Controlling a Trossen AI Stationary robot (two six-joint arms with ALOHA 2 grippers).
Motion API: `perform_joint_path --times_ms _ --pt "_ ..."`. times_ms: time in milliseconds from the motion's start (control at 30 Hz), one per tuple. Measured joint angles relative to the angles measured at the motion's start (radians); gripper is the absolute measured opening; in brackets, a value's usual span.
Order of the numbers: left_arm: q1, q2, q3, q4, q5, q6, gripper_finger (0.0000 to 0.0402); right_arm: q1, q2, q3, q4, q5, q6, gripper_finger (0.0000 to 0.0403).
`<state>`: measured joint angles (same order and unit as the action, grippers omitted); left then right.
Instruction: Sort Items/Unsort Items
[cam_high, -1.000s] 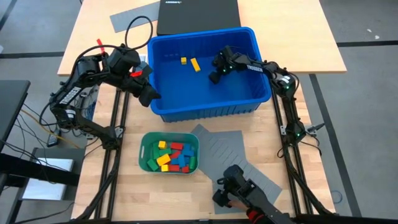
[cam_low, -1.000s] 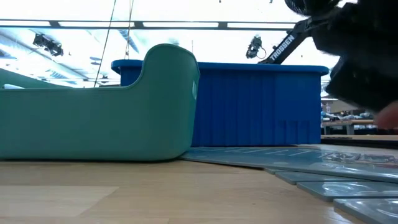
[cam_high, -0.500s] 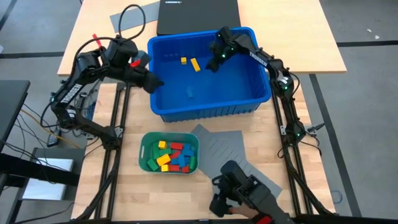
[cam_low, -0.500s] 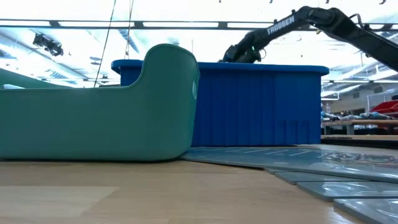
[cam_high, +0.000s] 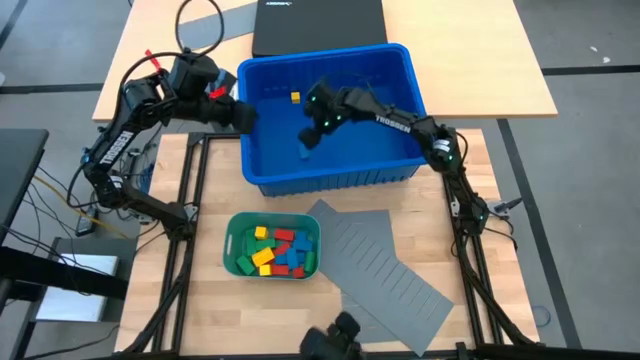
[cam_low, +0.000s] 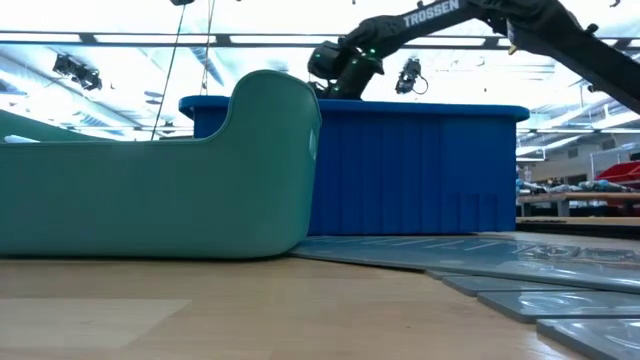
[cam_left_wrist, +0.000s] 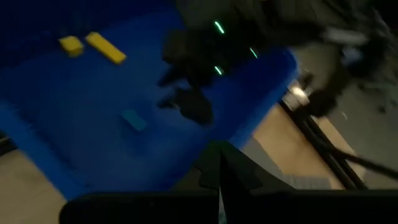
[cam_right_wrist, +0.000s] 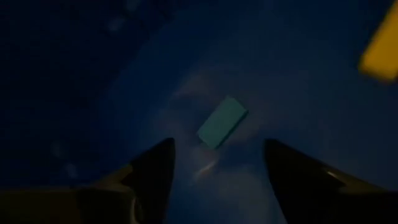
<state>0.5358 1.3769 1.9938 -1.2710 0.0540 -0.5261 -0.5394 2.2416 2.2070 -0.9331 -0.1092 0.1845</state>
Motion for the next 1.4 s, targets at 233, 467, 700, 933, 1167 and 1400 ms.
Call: perform_joint_path --times_ms 233,467,700,933,1167,1400 --pt "0.035 0.000 0.000 0.001 -0.033 -0.001 0.0005 0.076 -0.002 -0.089 0.147 0.110 0.362 0.0273" --pt "0.070 0.000 0.000 -0.005 0.000 0.075 0.0005 0.121 -0.001 -0.250 0.339 0.208 0.509 0.0272" --pt "0.097 0.000 0.000 -0.007 0.013 0.171 0.0005 0.158 -0.001 -0.392 0.521 0.266 0.541 0.0270" --pt "0.112 0.000 0.000 -0.008 0.085 0.182 0.0005 0.177 -0.002 -0.418 0.539 0.259 0.562 0.0270" --pt "0.112 0.011 0.000 -0.009 0.098 0.149 0.0005 0.187 -0.098 -0.236 0.279 0.168 0.368 0.0266" --pt "0.096 0.097 -0.034 0.003 0.055 0.061 0.0005 0.059 -0.241 -0.040 -0.050 0.184 0.141 0.0191"
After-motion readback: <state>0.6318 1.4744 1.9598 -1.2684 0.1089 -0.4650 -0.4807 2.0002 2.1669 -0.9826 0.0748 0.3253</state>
